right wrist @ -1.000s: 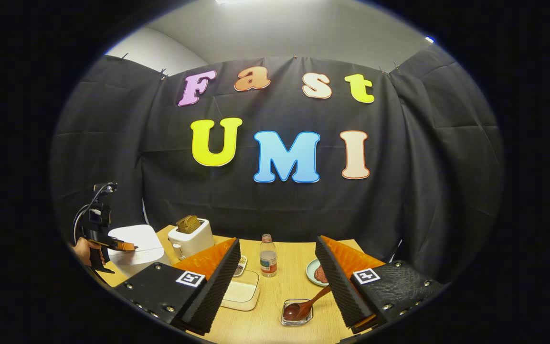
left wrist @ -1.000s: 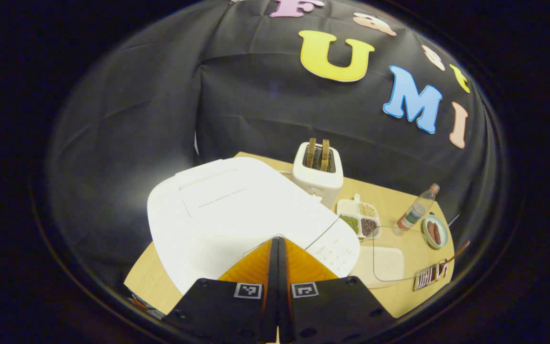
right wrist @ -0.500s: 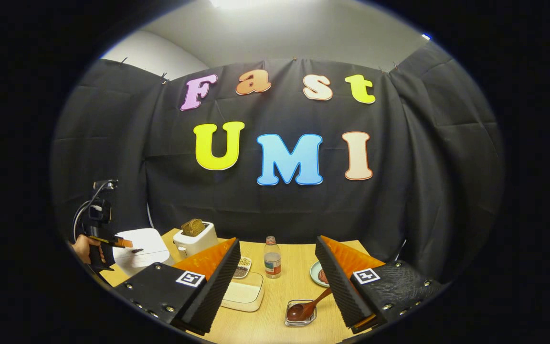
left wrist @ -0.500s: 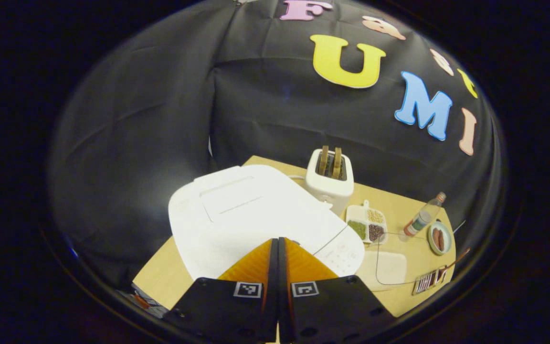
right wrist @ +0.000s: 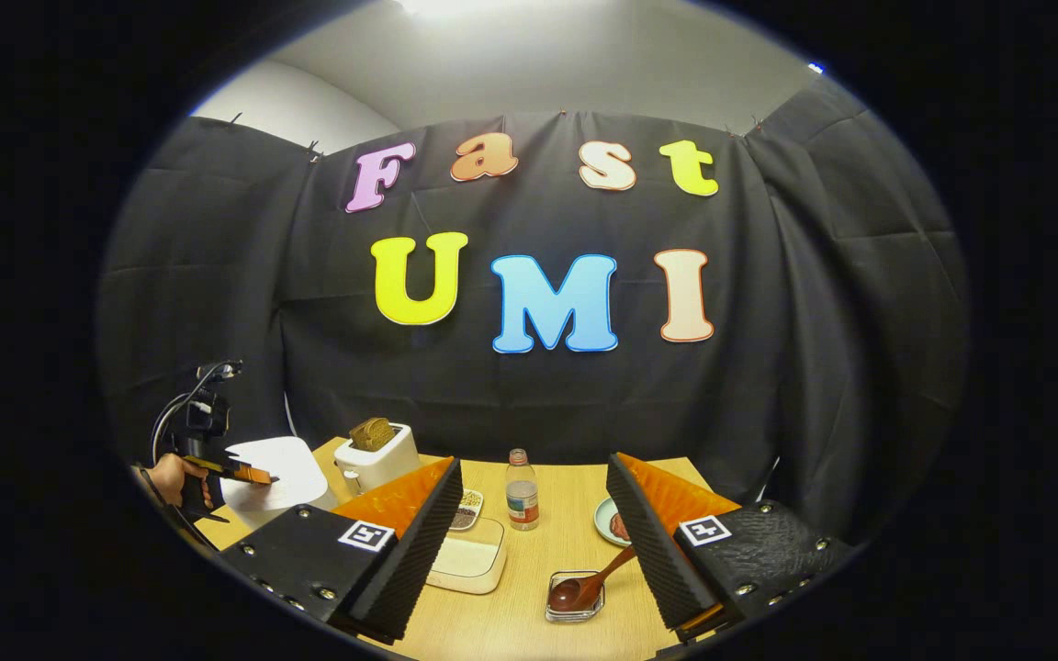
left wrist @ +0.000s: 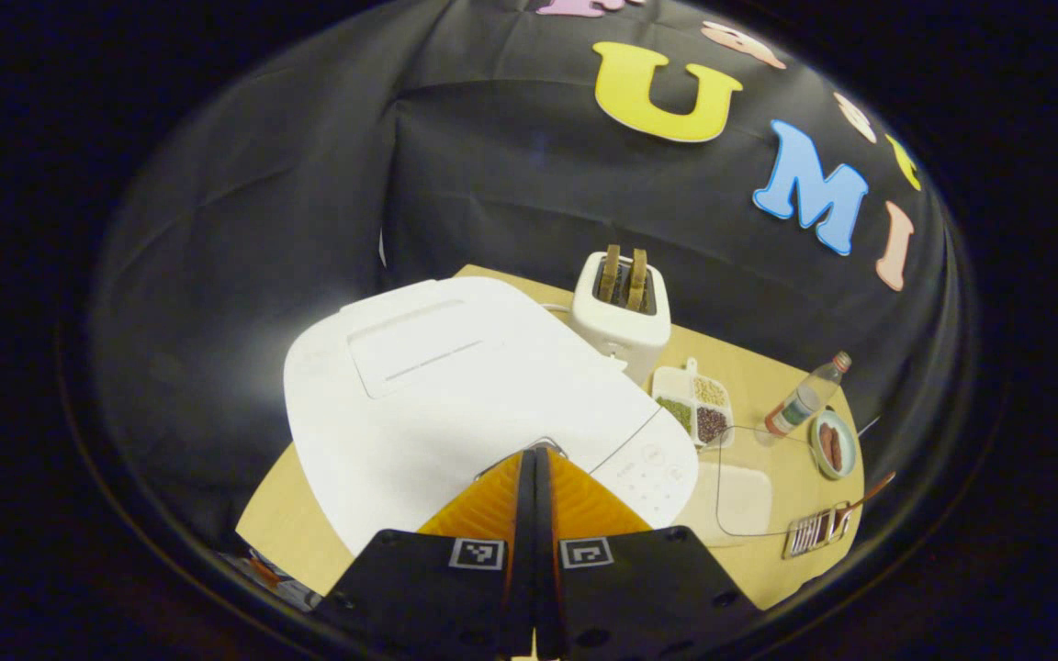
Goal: Close the left gripper, press the button to open the rice cooker; take a wooden spoon from the chopstick holder with the right hand, scoop a spoonful of rice and pour it into the rice cooker, then put the wooden spoon back into the chopstick holder.
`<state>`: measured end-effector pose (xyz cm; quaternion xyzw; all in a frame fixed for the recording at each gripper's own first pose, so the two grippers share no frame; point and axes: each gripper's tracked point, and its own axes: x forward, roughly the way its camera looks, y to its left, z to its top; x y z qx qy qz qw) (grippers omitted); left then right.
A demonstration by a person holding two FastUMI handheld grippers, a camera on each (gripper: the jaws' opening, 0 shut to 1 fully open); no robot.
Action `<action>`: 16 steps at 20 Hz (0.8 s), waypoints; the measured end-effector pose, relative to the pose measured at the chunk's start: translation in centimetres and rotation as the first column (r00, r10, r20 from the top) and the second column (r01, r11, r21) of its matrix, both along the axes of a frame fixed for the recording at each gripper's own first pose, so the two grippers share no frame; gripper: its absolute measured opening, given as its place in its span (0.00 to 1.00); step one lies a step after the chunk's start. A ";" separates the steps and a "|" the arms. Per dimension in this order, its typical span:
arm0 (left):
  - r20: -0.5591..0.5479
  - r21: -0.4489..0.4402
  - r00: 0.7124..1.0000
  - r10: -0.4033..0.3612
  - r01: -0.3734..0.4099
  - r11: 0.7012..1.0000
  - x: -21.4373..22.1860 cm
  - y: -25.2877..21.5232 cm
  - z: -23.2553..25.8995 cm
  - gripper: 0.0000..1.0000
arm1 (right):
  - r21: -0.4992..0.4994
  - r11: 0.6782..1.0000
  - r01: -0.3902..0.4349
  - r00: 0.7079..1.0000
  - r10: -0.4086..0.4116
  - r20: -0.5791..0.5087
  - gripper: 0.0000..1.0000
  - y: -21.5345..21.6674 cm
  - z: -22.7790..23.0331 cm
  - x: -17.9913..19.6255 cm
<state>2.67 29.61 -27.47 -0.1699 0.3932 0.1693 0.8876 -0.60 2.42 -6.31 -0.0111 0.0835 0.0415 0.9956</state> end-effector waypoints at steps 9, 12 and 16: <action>0.356 0.194 0.934 -0.011 -0.062 0.979 2.5 1.4 14.0 0.09 | 0.014 1.000 0.027 0.999 -0.027 0.022 0.97 -1.5 0.4 -0.1; 0.551 0.167 0.834 -0.017 -0.090 0.982 1.4 -1.1 21.1 0.63 | 0.057 0.998 0.034 0.998 -0.036 0.046 0.96 -2.1 0.6 0.6; 0.630 0.379 0.762 -0.150 -0.133 0.916 -0.4 -3.0 26.0 0.87 | 0.091 0.996 0.016 1.000 -0.018 0.024 0.97 -2.7 -0.7 1.6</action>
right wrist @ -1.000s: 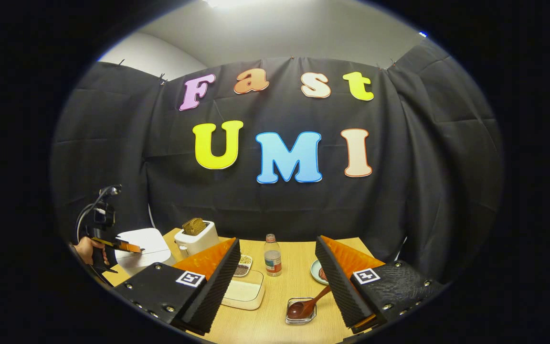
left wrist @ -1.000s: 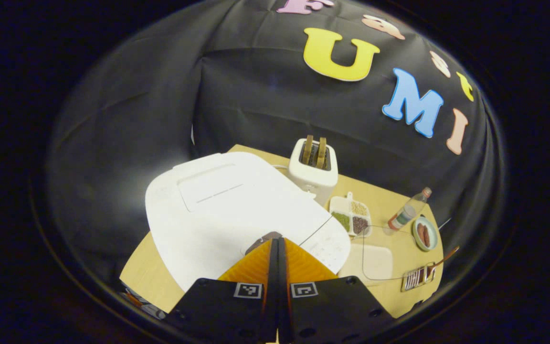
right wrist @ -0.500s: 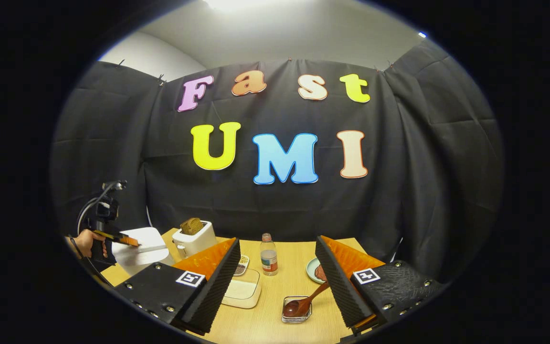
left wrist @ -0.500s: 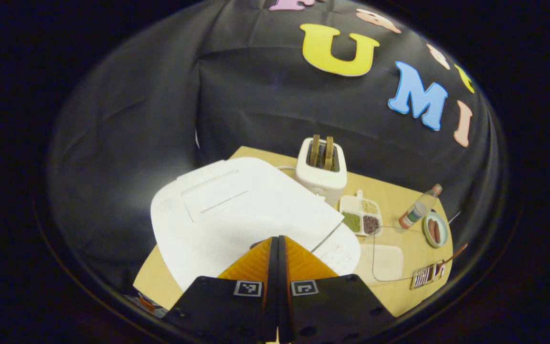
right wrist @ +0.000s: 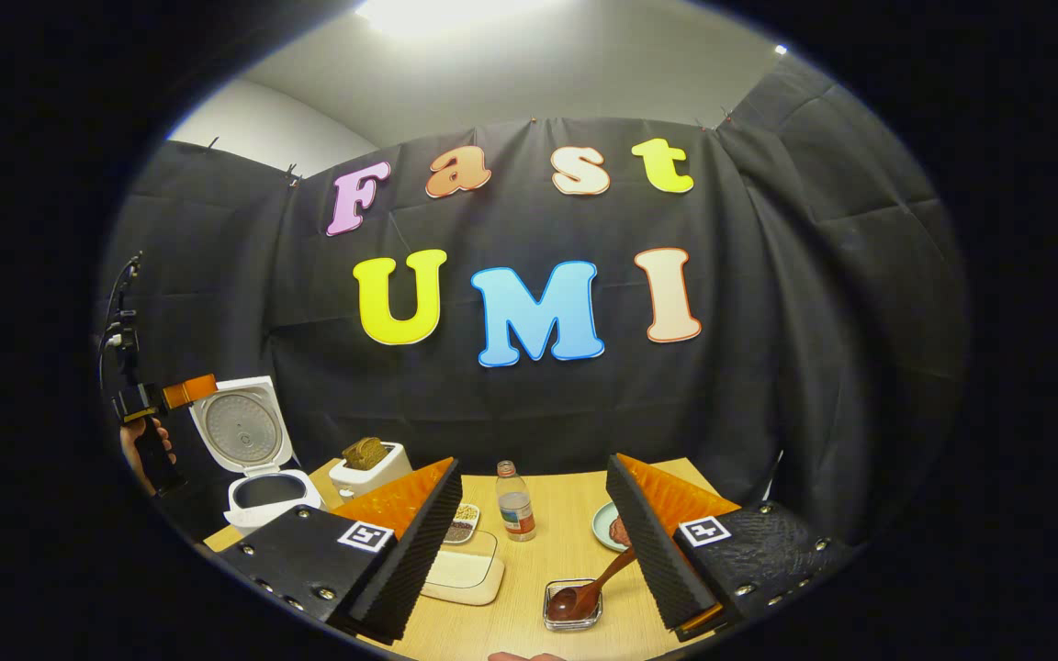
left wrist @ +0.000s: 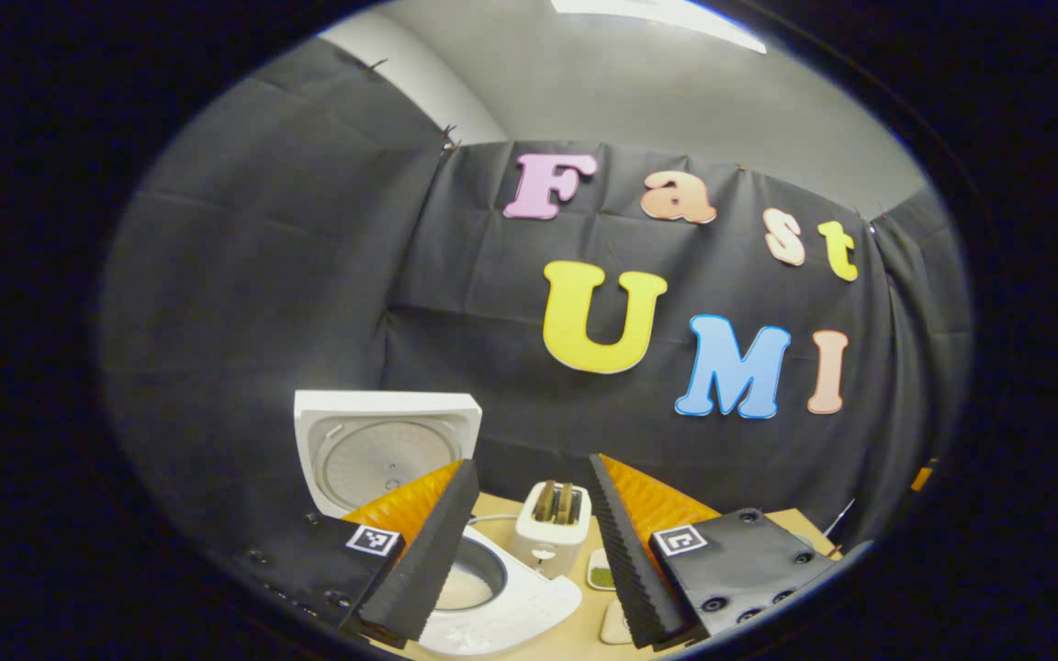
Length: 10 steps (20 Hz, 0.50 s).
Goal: Close the left gripper, press the button to open the rice cooker; take a wooden spoon from the chopstick holder with the right hand, scoop a spoonful of rice and pour it into the rice cooker, then put the wooden spoon back into the chopstick holder.
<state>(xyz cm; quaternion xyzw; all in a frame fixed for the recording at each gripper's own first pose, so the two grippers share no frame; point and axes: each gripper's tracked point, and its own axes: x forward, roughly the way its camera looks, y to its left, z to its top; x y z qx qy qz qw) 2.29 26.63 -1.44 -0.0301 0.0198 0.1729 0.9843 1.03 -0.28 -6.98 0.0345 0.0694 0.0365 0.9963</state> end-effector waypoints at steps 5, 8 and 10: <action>0.048 0.108 0.996 -0.073 0.068 0.992 -1.0 -4.9 2.5 0.98 | -0.003 1.000 0.027 0.997 -0.027 -0.071 0.97 -2.0 -3.7 1.5; 0.028 0.076 0.995 -0.094 0.092 0.993 -1.6 -6.7 1.5 0.98 | -0.045 0.996 0.078 0.986 -0.084 -0.146 0.97 -4.5 -7.3 2.6; 0.016 0.075 0.994 -0.110 0.109 0.991 -2.1 -7.8 0.8 1.00 | -0.049 0.992 0.113 0.972 -0.121 -0.204 0.97 -6.2 -9.9 3.3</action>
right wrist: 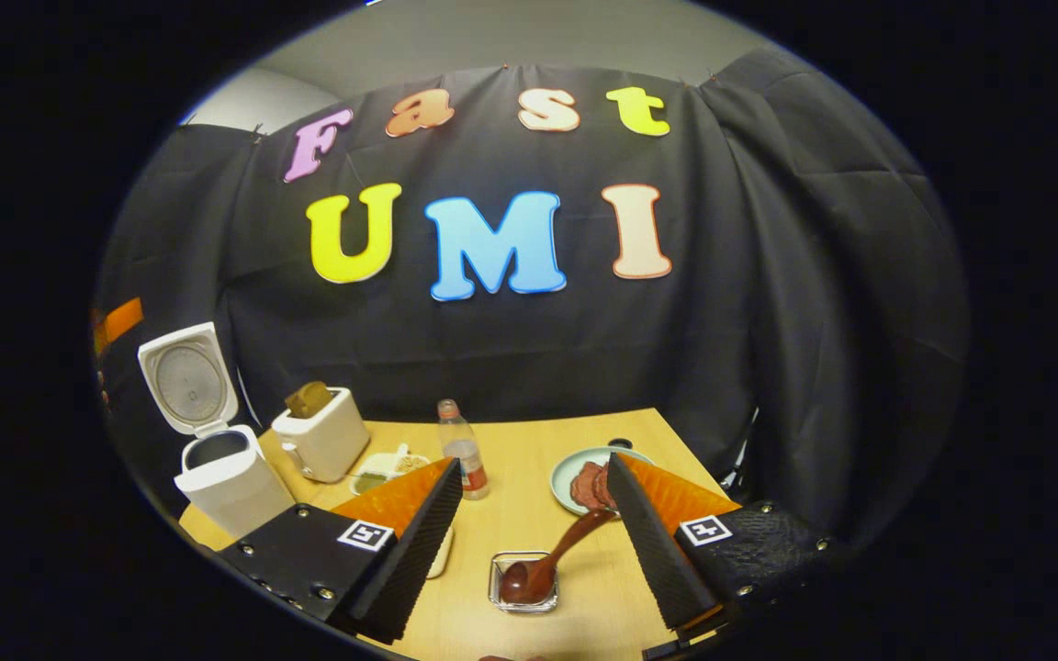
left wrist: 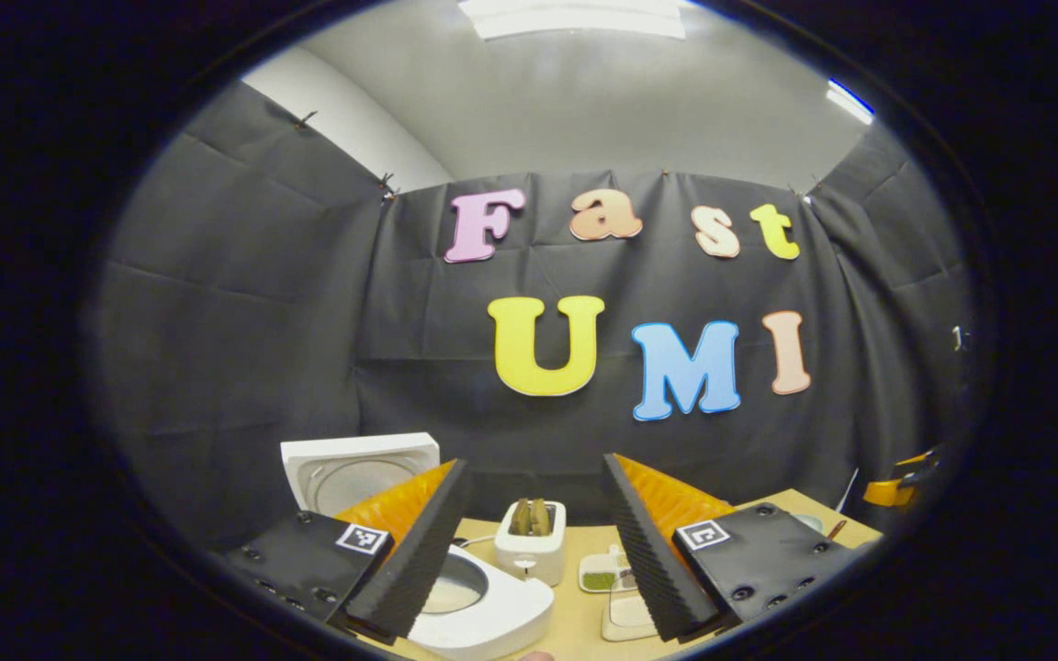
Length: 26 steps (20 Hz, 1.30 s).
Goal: Close the left gripper, press the button to open the rice cooker; take a wooden spoon from the chopstick holder with the right hand, scoop a spoonful of rice and pour it into the rice cooker, then put the wooden spoon back into the chopstick holder.
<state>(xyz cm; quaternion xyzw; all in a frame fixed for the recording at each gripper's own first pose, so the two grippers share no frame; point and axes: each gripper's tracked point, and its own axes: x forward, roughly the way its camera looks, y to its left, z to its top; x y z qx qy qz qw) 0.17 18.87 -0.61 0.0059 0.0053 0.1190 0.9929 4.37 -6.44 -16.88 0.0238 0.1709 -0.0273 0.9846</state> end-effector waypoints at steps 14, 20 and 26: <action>-0.120 -0.018 0.992 0.032 -0.034 0.999 -0.9 -1.8 -3.7 0.99 | 0.262 0.954 0.147 0.958 -0.071 -0.279 0.85 -3.7 -14.2 6.0; -0.186 0.009 0.981 0.061 -0.061 0.998 -0.7 -1.0 -5.0 0.98 | 0.398 0.909 0.122 0.956 0.001 -0.295 0.29 -1.5 -14.5 6.8; -0.109 0.033 0.992 0.066 -0.063 0.997 -2.2 -1.1 -3.3 0.96 | 0.366 0.929 0.051 0.978 0.028 -0.209 0.13 0.4 -10.0 5.5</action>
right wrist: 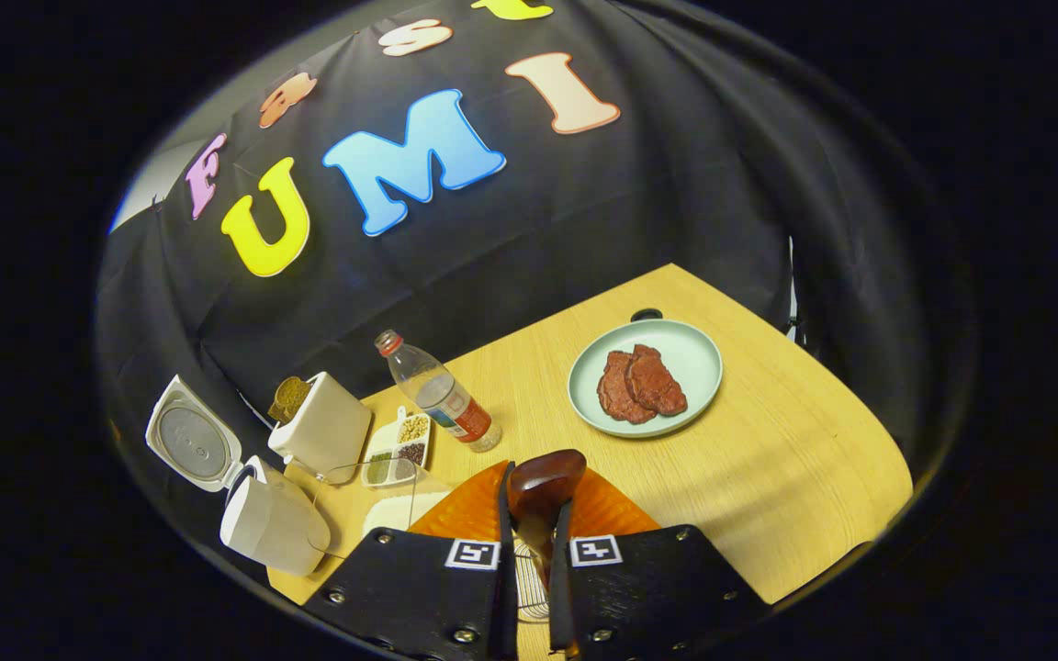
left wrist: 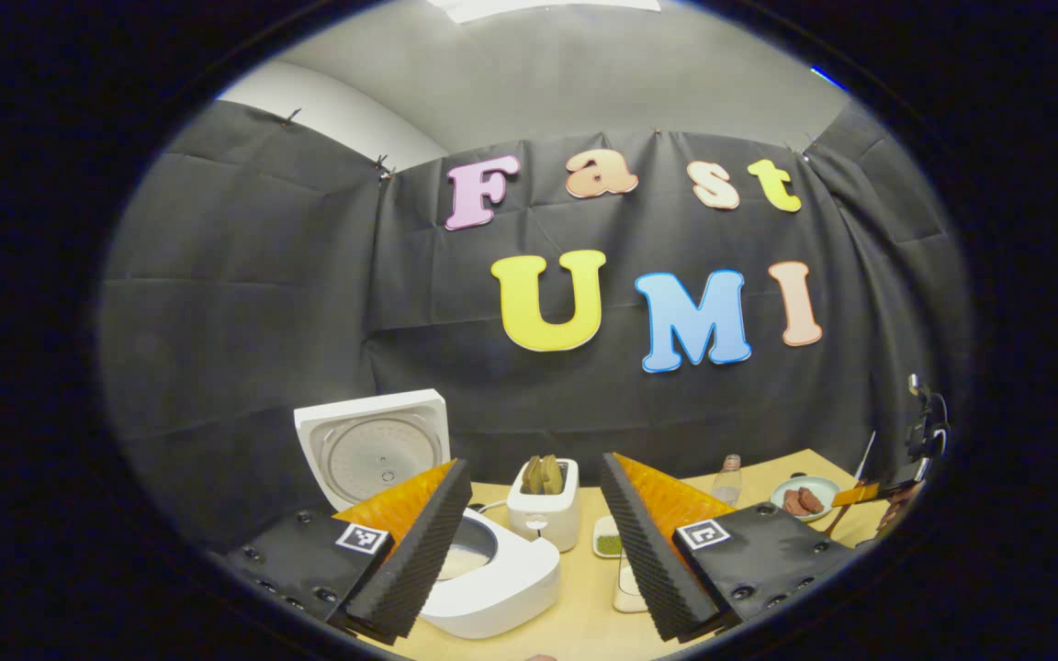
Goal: Close the left gripper, press the button to open the rice cooker; take a wooden spoon from the chopstick holder with the right hand, scoop a spoonful of rice and pour it into the rice cooker, then put the wooden spoon back into the chopstick holder.
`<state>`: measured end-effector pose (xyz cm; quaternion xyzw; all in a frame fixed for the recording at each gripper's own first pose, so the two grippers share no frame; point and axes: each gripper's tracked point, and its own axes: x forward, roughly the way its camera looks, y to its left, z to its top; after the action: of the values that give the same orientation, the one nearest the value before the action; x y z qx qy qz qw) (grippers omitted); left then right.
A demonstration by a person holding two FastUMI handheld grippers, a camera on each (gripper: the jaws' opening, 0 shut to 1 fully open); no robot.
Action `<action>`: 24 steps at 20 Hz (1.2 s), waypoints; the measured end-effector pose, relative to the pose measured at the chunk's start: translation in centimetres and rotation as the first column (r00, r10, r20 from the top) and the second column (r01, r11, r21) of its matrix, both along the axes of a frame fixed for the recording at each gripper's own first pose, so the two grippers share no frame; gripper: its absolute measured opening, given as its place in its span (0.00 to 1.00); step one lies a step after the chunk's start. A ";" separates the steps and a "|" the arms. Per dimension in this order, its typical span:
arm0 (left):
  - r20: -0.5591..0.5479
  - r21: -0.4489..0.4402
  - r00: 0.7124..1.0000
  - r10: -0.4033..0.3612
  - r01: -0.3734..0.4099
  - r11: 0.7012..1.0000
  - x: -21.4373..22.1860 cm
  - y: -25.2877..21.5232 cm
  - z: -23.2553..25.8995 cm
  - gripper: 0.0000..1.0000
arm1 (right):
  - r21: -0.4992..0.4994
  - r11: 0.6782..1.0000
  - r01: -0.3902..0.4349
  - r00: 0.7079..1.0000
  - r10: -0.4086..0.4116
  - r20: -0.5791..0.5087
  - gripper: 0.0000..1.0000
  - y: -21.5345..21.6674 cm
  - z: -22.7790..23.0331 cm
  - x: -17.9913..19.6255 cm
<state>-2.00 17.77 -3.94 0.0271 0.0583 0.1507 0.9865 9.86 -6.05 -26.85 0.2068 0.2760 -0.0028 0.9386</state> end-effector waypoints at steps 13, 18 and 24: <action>0.022 -0.032 1.000 0.010 -0.009 0.999 -2.8 3.0 -1.2 0.96 | 0.055 0.973 -0.224 0.953 0.207 0.220 0.07 14.4 10.8 4.3; 0.009 -0.045 1.000 0.021 -0.020 0.999 -3.7 5.1 -2.1 0.96 | 0.029 0.975 -0.220 0.964 0.213 0.160 0.07 19.1 5.2 6.3; -0.039 -0.079 0.998 0.052 -0.055 0.995 -5.4 7.5 -4.5 0.98 | -0.193 0.967 -0.169 0.975 0.192 0.109 0.08 20.2 -1.9 8.8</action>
<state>-7.43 25.28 -8.42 -0.0113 0.0833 0.1740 0.9812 18.68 14.13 -28.72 0.0936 0.2320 0.0708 0.9656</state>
